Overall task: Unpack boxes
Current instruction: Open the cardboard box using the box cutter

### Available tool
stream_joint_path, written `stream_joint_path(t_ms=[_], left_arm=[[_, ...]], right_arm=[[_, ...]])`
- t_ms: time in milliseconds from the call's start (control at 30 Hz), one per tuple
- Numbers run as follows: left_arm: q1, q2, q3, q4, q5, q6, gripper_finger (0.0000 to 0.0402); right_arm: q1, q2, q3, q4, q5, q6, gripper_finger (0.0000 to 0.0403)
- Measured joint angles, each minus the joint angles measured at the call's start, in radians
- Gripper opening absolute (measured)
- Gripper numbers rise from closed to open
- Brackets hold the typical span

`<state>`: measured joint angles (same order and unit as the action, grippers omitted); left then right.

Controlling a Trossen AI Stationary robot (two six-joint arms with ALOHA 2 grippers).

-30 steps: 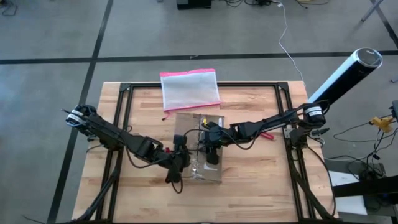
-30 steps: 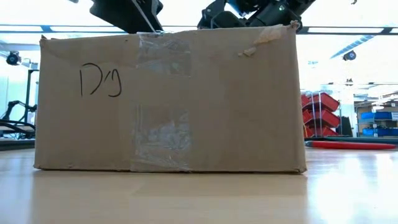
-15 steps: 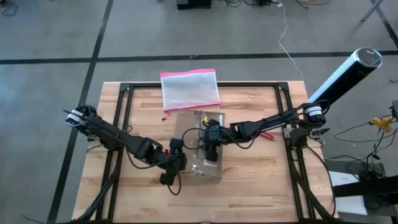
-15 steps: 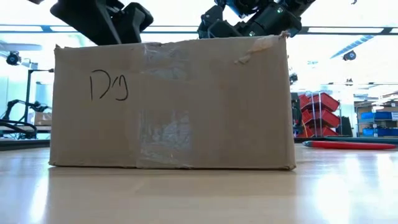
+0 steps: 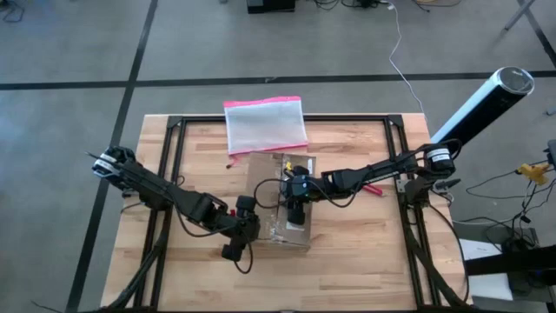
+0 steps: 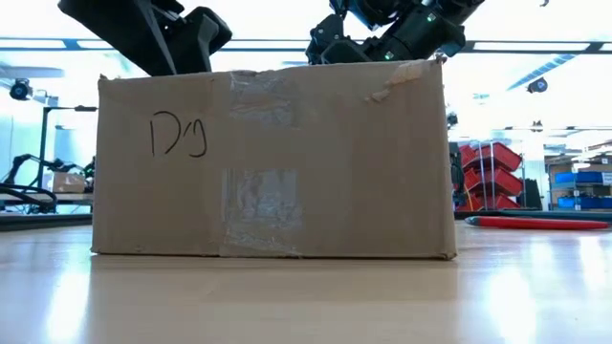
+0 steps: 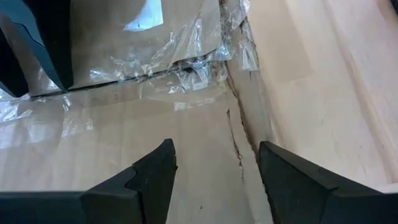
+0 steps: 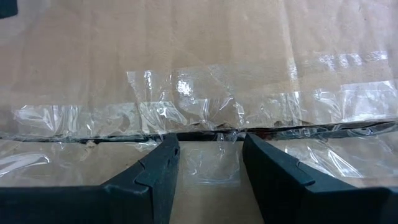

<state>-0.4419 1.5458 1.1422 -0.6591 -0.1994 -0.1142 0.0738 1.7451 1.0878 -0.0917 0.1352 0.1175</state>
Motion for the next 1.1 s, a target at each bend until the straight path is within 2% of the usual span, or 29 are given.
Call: stream_joint_path(t_ms=[300,533,900,1100], left_arm=[[0.006,0.051,0.002,-0.007,-0.024,0.027,0.0214],[0.005,0.049,0.002,-0.048,-0.087,0.053,0.0211],[0.007,0.065,0.002,-0.048,-0.079,0.153,0.0229],[0.005,0.078,0.001,-0.053,-0.171,0.216,0.0218]], right_arm=[[0.0,0.0,-0.002,0.001,-0.017,0.021,0.0165],[-0.002,0.0,-0.002,0.001,-0.026,0.03,0.0165],[-0.002,0.0,-0.002,0.003,-0.035,0.03,0.0165],[-0.003,0.0,-0.002,0.001,-0.032,0.029,0.0165]])
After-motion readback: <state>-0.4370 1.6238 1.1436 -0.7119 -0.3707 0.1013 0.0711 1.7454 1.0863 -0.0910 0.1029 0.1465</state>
